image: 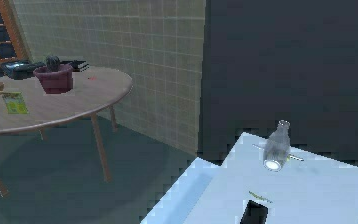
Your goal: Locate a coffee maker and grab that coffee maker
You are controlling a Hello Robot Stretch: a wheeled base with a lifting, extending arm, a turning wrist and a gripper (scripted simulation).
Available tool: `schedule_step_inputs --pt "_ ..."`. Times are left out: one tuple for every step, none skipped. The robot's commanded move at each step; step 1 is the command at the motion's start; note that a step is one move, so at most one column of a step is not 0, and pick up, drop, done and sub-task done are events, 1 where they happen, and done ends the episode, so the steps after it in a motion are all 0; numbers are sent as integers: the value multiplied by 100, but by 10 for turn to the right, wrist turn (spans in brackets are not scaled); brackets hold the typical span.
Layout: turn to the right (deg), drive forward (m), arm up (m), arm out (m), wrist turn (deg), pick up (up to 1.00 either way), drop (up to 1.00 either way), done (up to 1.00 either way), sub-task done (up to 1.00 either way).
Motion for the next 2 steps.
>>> schedule_step_inputs --pt "0 0 10 0 0 0 0 0 0" --pt "0 0 0 0 0 0 0 100 0"
